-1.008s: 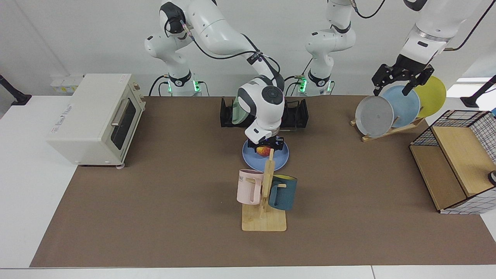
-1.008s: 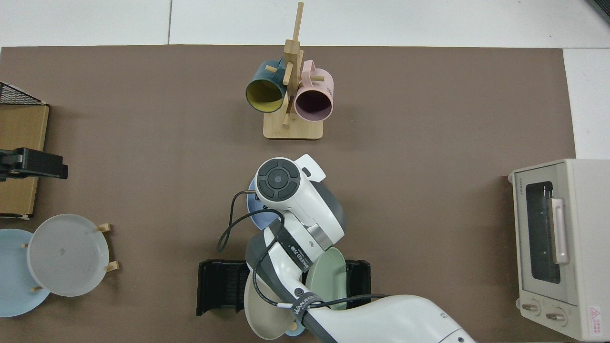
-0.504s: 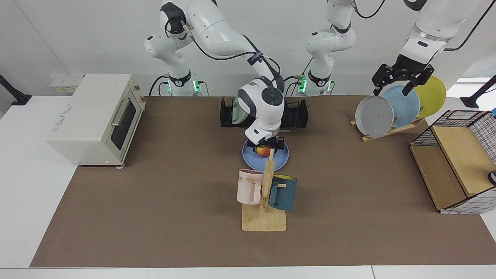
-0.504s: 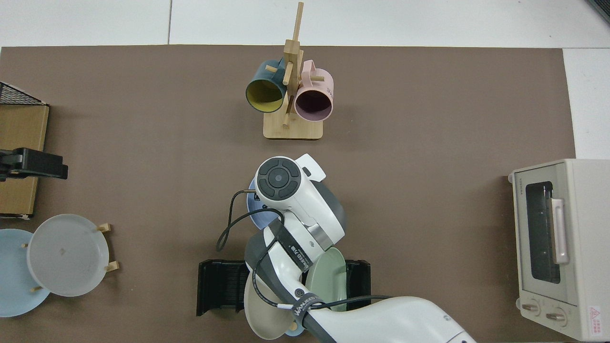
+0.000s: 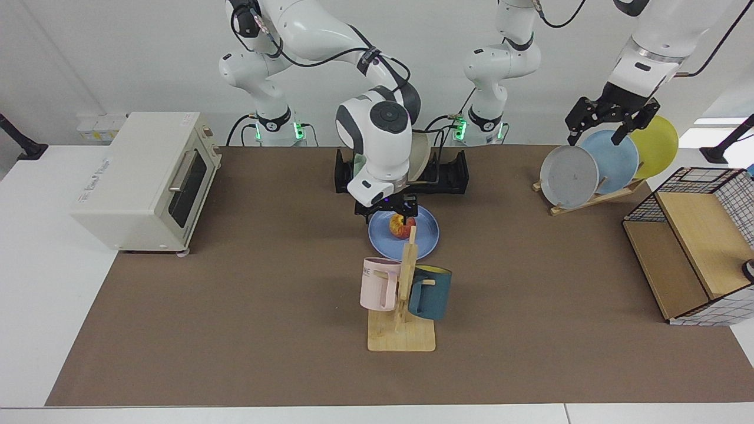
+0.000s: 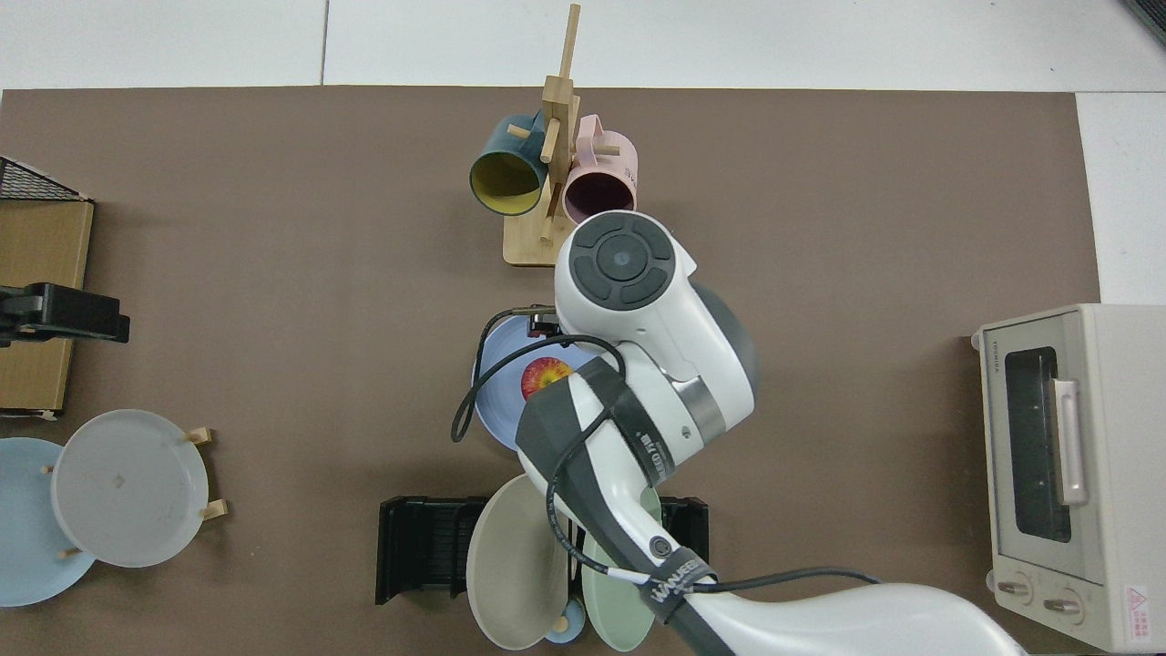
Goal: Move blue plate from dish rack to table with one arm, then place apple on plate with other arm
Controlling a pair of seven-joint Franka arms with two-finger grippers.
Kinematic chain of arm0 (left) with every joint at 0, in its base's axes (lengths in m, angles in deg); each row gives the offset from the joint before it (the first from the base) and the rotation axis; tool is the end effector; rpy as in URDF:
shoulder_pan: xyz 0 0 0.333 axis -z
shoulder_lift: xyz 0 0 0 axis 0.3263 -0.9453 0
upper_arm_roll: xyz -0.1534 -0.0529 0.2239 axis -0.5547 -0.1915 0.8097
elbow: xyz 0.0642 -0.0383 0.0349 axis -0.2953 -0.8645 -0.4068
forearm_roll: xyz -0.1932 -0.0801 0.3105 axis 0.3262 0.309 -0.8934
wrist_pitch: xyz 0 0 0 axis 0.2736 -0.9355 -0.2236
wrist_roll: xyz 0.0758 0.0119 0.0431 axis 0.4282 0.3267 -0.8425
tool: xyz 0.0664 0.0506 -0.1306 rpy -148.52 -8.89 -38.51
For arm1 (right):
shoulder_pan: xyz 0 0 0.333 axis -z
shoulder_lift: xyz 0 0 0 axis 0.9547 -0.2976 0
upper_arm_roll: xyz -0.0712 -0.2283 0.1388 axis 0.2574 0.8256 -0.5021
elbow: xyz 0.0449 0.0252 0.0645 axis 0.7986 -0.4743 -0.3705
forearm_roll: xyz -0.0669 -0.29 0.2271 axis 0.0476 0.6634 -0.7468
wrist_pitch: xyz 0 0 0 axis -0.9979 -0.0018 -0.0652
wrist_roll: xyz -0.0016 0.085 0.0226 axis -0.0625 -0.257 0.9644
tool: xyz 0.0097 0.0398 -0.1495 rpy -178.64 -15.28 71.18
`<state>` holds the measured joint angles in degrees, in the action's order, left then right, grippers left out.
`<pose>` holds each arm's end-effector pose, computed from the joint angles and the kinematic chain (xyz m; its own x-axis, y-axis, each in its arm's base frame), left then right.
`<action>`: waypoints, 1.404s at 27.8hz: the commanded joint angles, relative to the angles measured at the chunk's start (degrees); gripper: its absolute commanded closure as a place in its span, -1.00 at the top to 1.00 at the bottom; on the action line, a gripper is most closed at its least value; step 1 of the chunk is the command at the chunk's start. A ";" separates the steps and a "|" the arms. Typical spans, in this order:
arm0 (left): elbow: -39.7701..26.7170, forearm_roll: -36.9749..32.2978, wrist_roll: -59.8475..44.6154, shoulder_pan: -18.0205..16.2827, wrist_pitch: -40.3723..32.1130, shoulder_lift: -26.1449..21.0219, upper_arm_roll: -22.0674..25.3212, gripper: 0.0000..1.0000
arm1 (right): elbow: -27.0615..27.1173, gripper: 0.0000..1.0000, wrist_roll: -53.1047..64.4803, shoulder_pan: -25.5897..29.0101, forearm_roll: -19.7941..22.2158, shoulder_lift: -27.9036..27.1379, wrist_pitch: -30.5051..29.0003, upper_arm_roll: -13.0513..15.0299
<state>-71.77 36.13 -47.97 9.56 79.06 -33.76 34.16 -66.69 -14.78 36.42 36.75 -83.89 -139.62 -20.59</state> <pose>0.5184 -0.0066 0.5712 0.9998 -0.0200 0.0093 -0.0201 -0.9997 0.0126 0.5487 0.3481 0.3430 0.9984 -0.0544 0.0164 -0.0540 -0.9983 -0.0236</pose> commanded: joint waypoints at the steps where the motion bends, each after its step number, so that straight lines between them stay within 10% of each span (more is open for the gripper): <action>1: 1.00 -0.92 0.22 -0.54 -1.30 0.02 -0.56 1.00 | -1.46 1.00 12.01 5.40 -0.26 4.25 0.54 -0.73; 22: 1.00 -0.92 0.22 -0.54 -1.30 0.02 -0.56 1.00 | -6.22 1.00 34.09 22.54 -0.35 15.42 4.41 -0.64; 39: 1.00 -0.92 0.22 -0.54 -1.30 0.02 -0.56 1.00 | -6.22 1.00 36.73 26.14 -0.26 21.57 11.61 -0.64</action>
<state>-71.77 36.13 -47.97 9.56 79.06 -33.75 34.14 -71.52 19.76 59.67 36.84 -64.51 -129.60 -20.33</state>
